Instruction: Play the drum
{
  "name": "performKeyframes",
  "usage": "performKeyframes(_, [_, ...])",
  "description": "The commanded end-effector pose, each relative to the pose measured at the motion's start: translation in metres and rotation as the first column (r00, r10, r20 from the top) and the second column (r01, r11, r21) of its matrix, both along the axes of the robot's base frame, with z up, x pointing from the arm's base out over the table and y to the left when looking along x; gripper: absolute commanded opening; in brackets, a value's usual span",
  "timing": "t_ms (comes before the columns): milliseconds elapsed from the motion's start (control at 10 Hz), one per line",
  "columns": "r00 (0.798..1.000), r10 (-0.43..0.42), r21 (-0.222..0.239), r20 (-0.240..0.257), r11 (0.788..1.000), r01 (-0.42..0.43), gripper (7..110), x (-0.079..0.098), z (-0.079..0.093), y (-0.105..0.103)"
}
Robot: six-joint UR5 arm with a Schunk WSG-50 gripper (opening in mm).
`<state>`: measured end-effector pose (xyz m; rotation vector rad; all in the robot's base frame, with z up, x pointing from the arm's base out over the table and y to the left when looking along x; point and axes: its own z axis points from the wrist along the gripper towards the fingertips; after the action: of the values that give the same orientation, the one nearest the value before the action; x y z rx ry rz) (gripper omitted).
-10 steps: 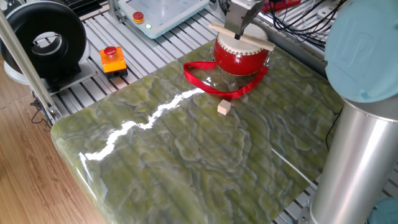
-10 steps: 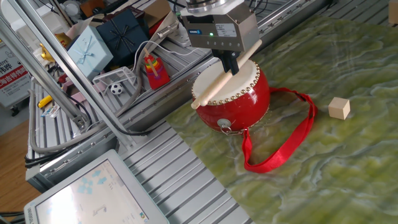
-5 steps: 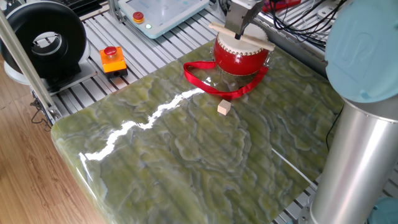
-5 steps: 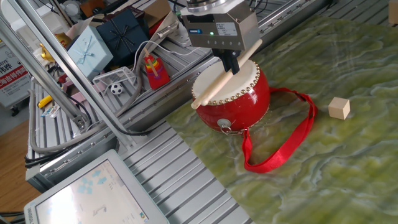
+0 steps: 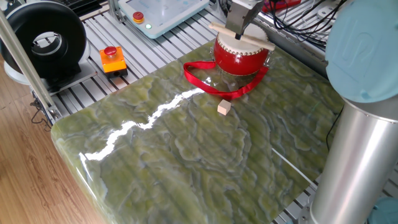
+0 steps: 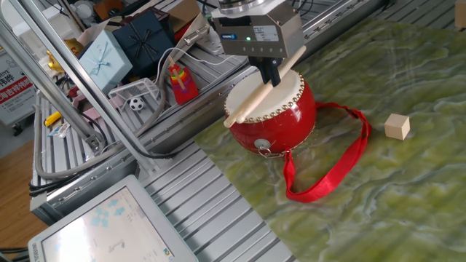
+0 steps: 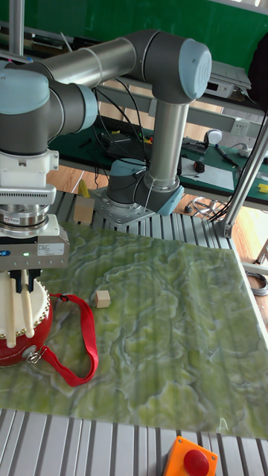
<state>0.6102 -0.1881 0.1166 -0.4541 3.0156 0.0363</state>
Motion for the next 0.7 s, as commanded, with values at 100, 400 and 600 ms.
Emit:
performKeyframes(100, [1.000, -0.003, 0.013, 0.006, 1.000, 0.003, 7, 0.0008, 0.0008, -0.0003])
performKeyframes(400, [1.000, -0.016, 0.029, 0.007, 0.999, 0.015, 7, 0.0012, 0.0011, 0.0035])
performKeyframes(600, [1.000, -0.023, 0.030, 0.010, 0.999, 0.023, 7, 0.0015, 0.0016, 0.0034])
